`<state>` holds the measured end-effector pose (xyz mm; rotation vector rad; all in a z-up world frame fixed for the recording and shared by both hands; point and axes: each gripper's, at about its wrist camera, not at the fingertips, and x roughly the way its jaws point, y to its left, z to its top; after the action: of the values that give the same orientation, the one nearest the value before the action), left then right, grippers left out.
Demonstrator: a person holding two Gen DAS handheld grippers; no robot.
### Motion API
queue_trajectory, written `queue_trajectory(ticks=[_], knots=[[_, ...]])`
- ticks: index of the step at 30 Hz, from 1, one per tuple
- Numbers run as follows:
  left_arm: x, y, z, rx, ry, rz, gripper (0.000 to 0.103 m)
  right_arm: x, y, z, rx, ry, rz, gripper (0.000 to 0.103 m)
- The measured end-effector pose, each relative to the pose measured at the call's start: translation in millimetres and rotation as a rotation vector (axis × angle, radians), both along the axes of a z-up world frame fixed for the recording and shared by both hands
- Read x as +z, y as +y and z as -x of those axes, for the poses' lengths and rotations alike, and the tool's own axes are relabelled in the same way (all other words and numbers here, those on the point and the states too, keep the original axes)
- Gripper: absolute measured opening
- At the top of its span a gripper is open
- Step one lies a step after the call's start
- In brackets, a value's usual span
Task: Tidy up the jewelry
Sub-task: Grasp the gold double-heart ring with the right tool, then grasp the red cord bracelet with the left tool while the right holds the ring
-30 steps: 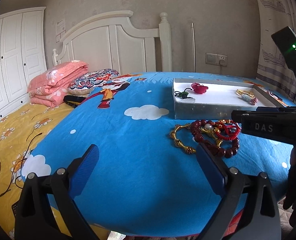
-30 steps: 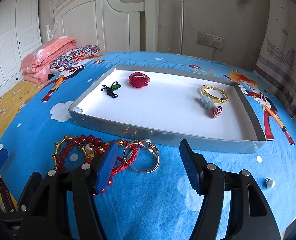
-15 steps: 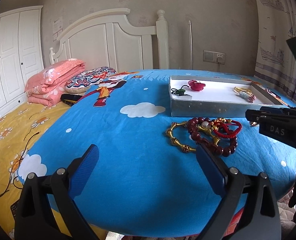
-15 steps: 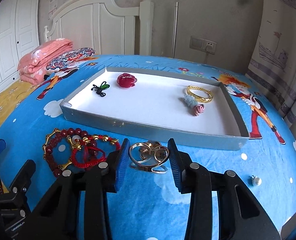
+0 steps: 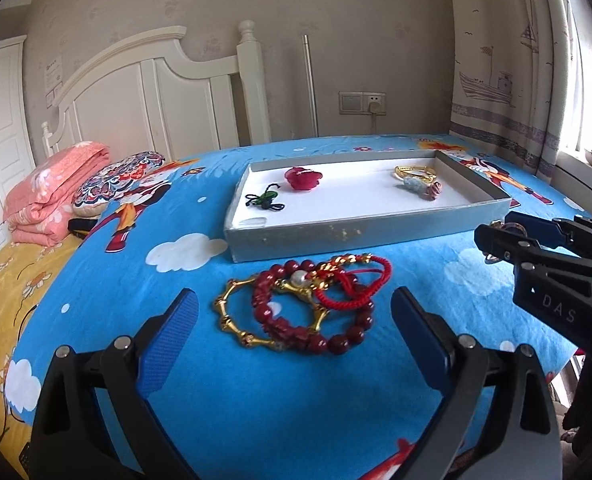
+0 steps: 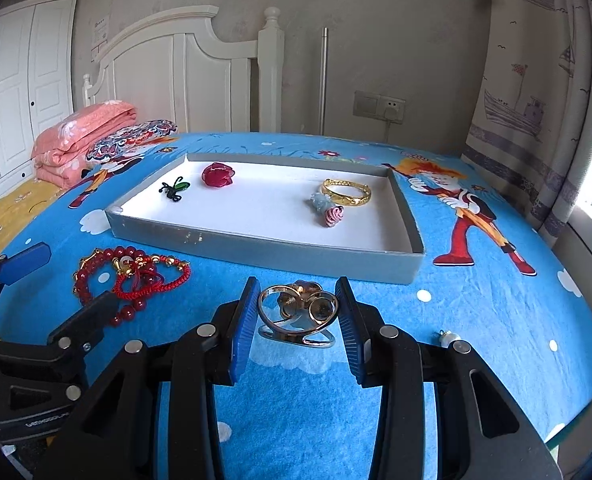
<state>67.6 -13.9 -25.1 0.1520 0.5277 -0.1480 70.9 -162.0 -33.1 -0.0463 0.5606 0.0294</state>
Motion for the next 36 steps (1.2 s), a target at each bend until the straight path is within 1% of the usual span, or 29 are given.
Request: queue_trajectory(ticks=[3, 7, 9, 11, 12, 13, 14, 15, 18, 20, 25, 30, 33, 36], knots=[[-1.8, -17.1, -6.6, -0.023, 0.013, -0.017, 0.089, 0.1, -6.3, 5.9, 0.001, -0.012, 0.0, 0.037], [-9.6, -37.9, -14.7, -0.019, 0.034, -0.086, 0.084, -1.0, -16.8, 8.3, -0.006, -0.013, -0.03, 0.037], [-13.6, -43.9, -19.4, -0.004, 0.05, -0.122, 0.077, -1.2, -20.4, 10.1, -0.003, -0.016, -0.044, 0.037], [-15.9, -48.7, -23.8, 0.008, 0.064, -0.154, 0.074, -1.2, -22.0, 11.7, 0.003, -0.021, -0.054, 0.037], [-16.5, -50.4, -26.3, 0.016, 0.073, -0.162, 0.069, -1.2, -22.8, 12.2, 0.006, -0.023, -0.058, 0.037], [-16.7, -49.1, -28.1, 0.02, 0.079, -0.161, 0.064, -1.3, -23.2, 12.9, 0.01, -0.025, -0.061, 0.037], [-16.8, -48.9, -30.5, 0.023, 0.088, -0.153, 0.05, -1.6, -23.6, 13.5, 0.015, -0.025, -0.065, 0.037], [-16.7, -47.3, -33.5, 0.021, 0.101, -0.14, 0.033, -2.0, -23.7, 14.4, 0.018, -0.026, -0.067, 0.037], [-13.2, -43.9, -37.4, -0.003, 0.117, -0.078, 0.007, -3.4, -24.9, 17.3, 0.024, -0.029, -0.069, 0.037], [-9.2, -40.0, -37.2, -0.02, 0.108, -0.048, 0.004, -4.0, -25.7, 18.9, 0.026, -0.032, -0.071, 0.037], [-1.7, -22.0, -33.5, -0.012, 0.102, 0.049, 0.004, -6.4, -22.0, 21.0, 0.042, -0.03, -0.071, 0.037], [14.8, -9.7, -20.5, -0.011, 0.045, 0.12, 0.004, -5.3, -13.8, 25.0, 0.069, -0.042, -0.058, 0.037], [23.9, -8.2, -14.0, -0.021, 0.026, 0.141, 0.004, -3.6, -12.2, 27.5, 0.076, -0.051, -0.058, 0.037], [27.9, -12.1, -4.9, -0.037, 0.011, 0.143, 0.004, -2.5, -11.0, 30.2, 0.082, -0.057, -0.054, 0.037]])
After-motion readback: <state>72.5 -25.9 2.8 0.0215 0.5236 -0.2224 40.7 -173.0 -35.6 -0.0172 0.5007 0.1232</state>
